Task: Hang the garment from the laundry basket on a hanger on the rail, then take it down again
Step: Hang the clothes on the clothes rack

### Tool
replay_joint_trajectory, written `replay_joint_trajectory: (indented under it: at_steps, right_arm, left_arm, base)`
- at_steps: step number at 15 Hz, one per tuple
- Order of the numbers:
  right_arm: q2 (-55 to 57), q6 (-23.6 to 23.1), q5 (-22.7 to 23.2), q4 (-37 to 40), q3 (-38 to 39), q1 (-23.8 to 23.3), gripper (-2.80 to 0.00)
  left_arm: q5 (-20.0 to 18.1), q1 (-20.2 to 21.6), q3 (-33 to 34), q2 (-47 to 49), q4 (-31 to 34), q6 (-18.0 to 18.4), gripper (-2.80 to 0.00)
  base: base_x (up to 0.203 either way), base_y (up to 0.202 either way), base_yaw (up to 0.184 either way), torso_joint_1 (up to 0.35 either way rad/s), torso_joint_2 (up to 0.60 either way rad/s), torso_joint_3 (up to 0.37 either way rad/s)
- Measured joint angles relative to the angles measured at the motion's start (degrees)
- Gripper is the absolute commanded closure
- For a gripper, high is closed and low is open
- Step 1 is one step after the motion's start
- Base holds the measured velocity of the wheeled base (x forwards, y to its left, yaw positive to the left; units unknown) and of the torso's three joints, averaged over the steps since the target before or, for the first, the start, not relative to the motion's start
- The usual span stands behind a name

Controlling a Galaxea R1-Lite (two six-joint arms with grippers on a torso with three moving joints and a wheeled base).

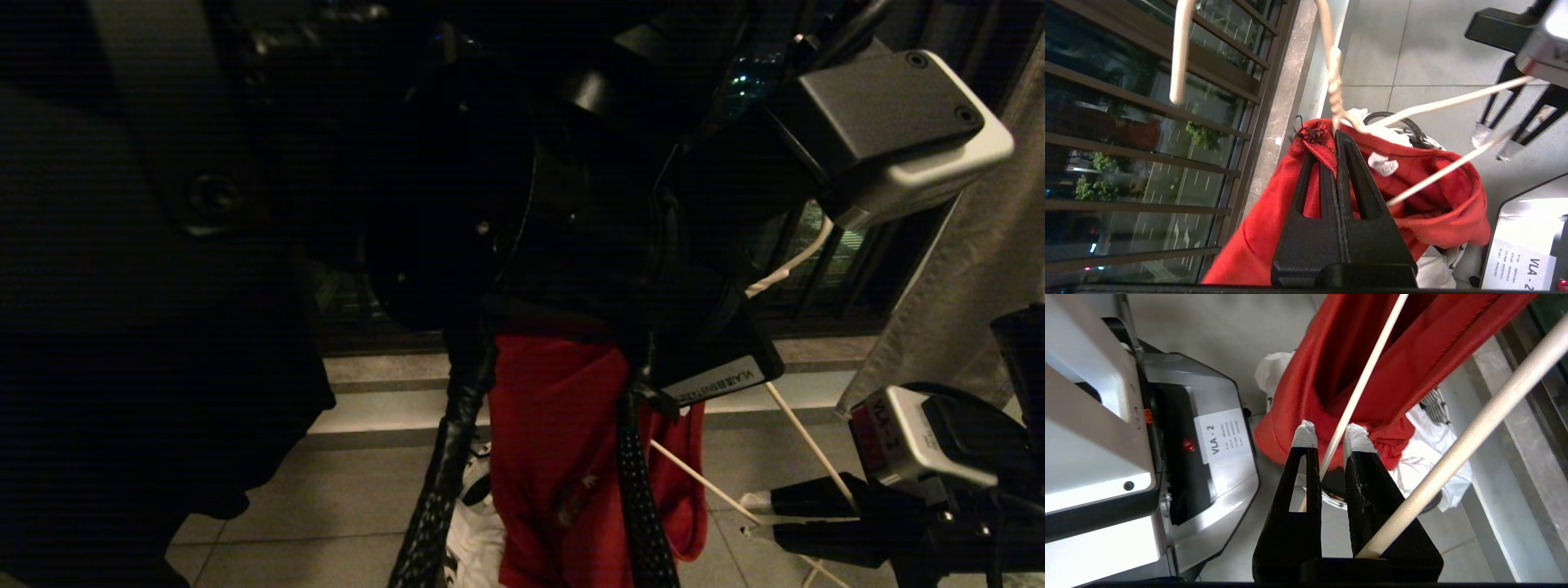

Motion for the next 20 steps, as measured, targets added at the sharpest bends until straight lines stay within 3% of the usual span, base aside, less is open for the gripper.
replay_joint_trajectory:
  at_steps: [17, 18, 20]
  right_arm:
    - [-0.91, -0.12, -0.13, -0.05, 0.06, -1.20, 0.00]
    - [-0.91, -0.12, -0.13, -0.05, 0.05, -1.20, 0.00]
    - [-0.88, -0.09, -0.13, -0.05, -0.06, -1.21, 0.00]
  left_arm:
    - [0.23, -1.36, -0.85, 1.19, -0.11, -1.45, 0.00]
    - [0.23, -1.36, -0.83, 1.10, -0.04, -1.45, -2.80]
    - [0.23, -1.36, -0.78, 0.89, -0.04, -1.43, -2.80]
  base:
    - [0.000, 0.000, 0.000, 0.000, 0.00, 0.000]
    - [0.000, 0.000, 0.000, 0.000, 0.00, 0.000]
    - [0.000, 0.000, 0.000, 0.000, 0.00, 0.000]
